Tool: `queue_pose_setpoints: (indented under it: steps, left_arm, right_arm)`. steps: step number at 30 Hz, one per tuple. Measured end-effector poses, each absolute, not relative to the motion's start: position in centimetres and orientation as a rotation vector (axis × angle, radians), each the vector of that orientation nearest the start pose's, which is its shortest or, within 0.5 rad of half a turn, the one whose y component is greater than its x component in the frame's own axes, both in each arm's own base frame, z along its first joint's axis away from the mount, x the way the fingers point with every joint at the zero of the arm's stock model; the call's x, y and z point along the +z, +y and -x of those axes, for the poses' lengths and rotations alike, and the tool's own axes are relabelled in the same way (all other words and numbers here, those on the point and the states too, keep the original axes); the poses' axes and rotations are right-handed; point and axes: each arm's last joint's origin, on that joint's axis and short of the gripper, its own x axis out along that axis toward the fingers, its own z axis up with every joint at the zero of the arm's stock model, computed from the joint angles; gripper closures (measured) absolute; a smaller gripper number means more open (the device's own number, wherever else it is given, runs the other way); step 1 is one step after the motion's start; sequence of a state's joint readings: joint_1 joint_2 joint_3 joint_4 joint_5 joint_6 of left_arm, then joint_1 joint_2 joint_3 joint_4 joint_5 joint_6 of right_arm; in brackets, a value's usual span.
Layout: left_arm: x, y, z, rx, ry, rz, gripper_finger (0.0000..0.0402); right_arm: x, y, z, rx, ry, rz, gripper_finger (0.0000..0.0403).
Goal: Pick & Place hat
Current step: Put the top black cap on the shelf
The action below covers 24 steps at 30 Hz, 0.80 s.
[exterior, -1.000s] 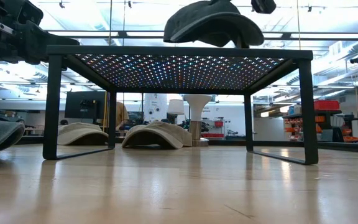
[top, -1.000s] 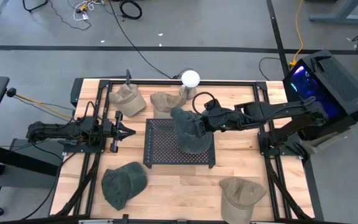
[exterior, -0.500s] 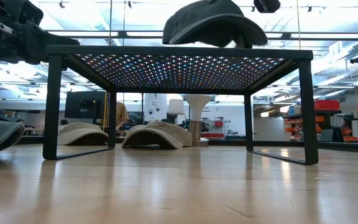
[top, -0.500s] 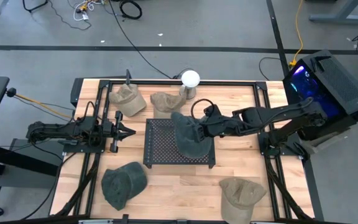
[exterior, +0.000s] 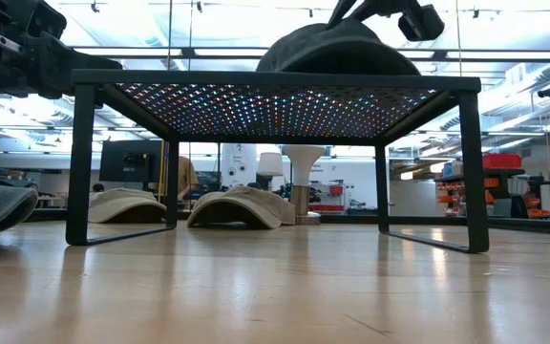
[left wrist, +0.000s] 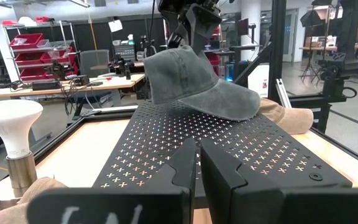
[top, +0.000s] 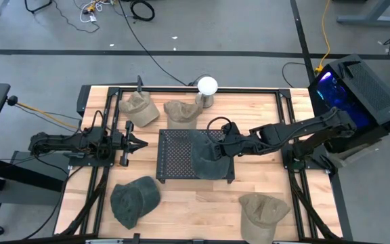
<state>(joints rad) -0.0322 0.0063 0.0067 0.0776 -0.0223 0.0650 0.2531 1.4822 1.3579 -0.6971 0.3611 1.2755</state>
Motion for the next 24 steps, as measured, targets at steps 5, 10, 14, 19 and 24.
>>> queue_pose_setpoints:
  steps: [5, 10, 14, 19, 24]
  left_arm:
    - [17.3, -0.2, -9.7, -0.007, -0.078, -0.062, 0.0372]
    - [17.3, -0.2, -9.7, -0.007, -0.078, -0.063, 0.0372]
    - [17.3, -0.2, -9.7, -0.007, -0.078, -0.063, 0.0372]
    - [17.3, -0.2, -9.7, -0.007, -0.078, -0.063, 0.0372]
    - [17.3, -0.2, -9.7, -0.007, -0.078, -0.062, 0.0372]
  right_arm:
    - [32.7, 6.8, -30.3, -0.560, 0.597, -0.944, 0.0367]
    - [33.2, 6.6, -29.9, -0.527, 0.617, -0.924, 0.0367]
    - [33.5, 6.2, -29.5, -0.530, 0.620, -0.924, 0.0367]
    - [33.5, 6.1, -29.3, -0.541, 0.626, -0.925, 0.0367]
    - [33.5, 6.1, -29.3, -0.550, 0.620, -0.947, 0.0367]
